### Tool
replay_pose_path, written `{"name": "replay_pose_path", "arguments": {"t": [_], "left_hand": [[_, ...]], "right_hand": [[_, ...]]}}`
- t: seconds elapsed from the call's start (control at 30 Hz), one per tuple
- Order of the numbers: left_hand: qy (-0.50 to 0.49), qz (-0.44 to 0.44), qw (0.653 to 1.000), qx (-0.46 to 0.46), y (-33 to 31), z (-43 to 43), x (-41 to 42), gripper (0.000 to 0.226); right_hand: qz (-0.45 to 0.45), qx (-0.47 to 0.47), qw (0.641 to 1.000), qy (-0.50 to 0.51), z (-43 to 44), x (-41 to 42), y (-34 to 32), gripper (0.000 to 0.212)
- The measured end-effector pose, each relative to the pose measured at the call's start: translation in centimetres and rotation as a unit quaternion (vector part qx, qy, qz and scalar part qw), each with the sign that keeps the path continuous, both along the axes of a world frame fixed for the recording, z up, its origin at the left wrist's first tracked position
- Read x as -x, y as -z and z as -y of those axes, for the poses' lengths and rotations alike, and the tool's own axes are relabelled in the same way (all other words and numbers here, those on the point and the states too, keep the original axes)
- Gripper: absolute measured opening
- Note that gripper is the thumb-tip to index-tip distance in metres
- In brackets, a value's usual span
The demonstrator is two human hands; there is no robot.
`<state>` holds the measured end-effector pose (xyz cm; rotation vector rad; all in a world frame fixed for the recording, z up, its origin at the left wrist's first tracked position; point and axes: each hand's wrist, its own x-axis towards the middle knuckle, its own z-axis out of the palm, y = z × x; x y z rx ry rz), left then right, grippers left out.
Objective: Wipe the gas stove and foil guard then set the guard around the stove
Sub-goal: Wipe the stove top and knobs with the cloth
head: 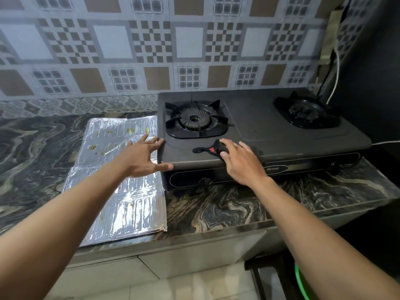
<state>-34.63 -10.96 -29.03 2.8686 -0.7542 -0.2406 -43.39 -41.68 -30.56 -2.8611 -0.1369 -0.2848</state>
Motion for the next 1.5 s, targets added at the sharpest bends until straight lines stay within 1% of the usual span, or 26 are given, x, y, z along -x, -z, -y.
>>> {"name": "replay_pose_path", "arguments": {"t": [0.13, 0.2, 0.27, 0.4, 0.47, 0.53, 0.63, 0.67, 0.77, 0.83, 0.97, 1.03, 1.17, 1.27, 1.4, 1.5], "left_hand": [[-0.012, -0.02, 1.0, -0.003, -0.2, -0.9, -0.3, 0.126], [-0.013, -0.032, 0.999, -0.012, -0.3, -1.0, -0.3, 0.127], [-0.013, -0.047, 0.999, -0.016, -0.5, -0.7, -0.3, 0.127], [-0.024, -0.053, 0.998, -0.02, -0.7, -0.7, -0.4, 0.12], [-0.029, -0.063, 0.998, -0.014, -0.7, -0.8, -0.4, 0.123], [-0.033, -0.071, 0.997, -0.006, -0.8, -0.8, -0.3, 0.128], [-0.043, -0.075, 0.996, 0.004, -1.0, -0.7, -0.1, 0.123], [-0.045, -0.075, 0.996, 0.007, -1.1, -0.7, -0.1, 0.121], [-0.049, -0.079, 0.996, 0.011, -1.1, -0.7, 0.0, 0.117], [-0.05, -0.077, 0.996, 0.01, -1.1, -0.7, -0.1, 0.117], [-0.047, -0.071, 0.996, -0.001, -1.1, -0.7, -0.1, 0.119], [-0.048, -0.073, 0.996, -0.003, -1.2, -0.8, -0.1, 0.12], [-0.053, -0.071, 0.996, -0.003, -1.1, -0.8, -0.2, 0.12], [-0.051, -0.07, 0.996, 0.002, -1.0, -0.9, -0.5, 0.12], [-0.054, -0.076, 0.996, 0.01, -1.3, -0.8, -0.5, 0.125], [-0.054, -0.076, 0.996, 0.012, -1.5, -0.7, -0.4, 0.125]], "right_hand": [[0.001, 0.01, 1.0, 0.025, -1.2, -0.3, 0.4, 0.045], [-0.002, 0.004, 1.0, 0.018, -2.7, -0.6, 0.4, 0.046], [-0.012, -0.005, 1.0, 0.001, -4.5, -1.1, 0.2, 0.047], [-0.021, -0.006, 0.999, -0.03, -8.1, -2.4, -0.5, 0.047], [-0.033, -0.002, 0.998, -0.06, -9.5, -2.9, -0.8, 0.048], [-0.048, 0.011, 0.994, -0.096, -10.3, -3.3, -1.0, 0.053], [-0.064, 0.019, 0.99, -0.126, -11.0, -3.8, -1.5, 0.064], [-0.07, 0.008, 0.99, -0.126, -11.1, -4.0, -1.7, 0.063], [-0.073, -0.027, 0.988, -0.133, -11.1, -4.3, -2.2, 0.049], [-0.053, -0.036, 0.989, -0.13, -11.0, -4.4, -2.3, 0.041], [-0.025, -0.071, 0.994, -0.075, -11.0, -4.2, -2.1, 0.025], [-0.012, -0.081, 0.993, -0.084, -10.8, -4.1, -2.1, 0.021], [-0.02, -0.096, 0.984, -0.151, -11.6, -3.9, -2.3, 0.025], [-0.04, -0.082, 0.976, -0.198, -12.6, -4.0, -2.5, 0.031], [-0.066, -0.062, 0.975, -0.204, -11.0, -4.4, -2.0, 0.04], [-0.059, -0.062, 0.98, -0.178, -8.8, -4.2, -1.9, 0.039]]}}
